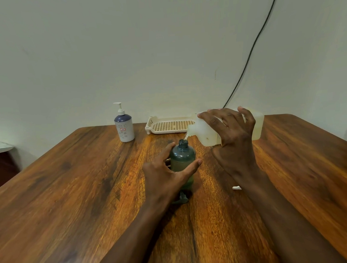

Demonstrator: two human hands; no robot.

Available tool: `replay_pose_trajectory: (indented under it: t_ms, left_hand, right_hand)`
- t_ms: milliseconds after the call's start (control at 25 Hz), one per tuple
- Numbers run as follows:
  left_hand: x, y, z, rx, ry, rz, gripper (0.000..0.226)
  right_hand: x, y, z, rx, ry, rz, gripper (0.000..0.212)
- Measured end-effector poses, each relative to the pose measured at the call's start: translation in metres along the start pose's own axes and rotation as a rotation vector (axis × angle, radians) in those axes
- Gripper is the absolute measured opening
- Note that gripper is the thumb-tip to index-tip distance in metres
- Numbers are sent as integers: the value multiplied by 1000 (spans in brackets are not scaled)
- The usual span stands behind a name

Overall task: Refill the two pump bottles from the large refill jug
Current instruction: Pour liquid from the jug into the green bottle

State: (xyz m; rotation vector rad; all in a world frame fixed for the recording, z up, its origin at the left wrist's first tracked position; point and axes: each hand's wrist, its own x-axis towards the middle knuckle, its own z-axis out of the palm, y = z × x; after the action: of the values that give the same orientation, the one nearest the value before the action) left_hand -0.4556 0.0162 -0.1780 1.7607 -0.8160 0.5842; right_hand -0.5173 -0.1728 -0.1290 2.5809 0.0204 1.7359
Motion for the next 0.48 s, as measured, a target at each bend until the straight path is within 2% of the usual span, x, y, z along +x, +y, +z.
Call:
replay_pose_trajectory:
  t_ms: [480]
  left_hand:
    - [1, 0, 0, -6, 3, 6, 88]
  right_hand:
    - [0, 1, 2, 10, -7, -5, 87]
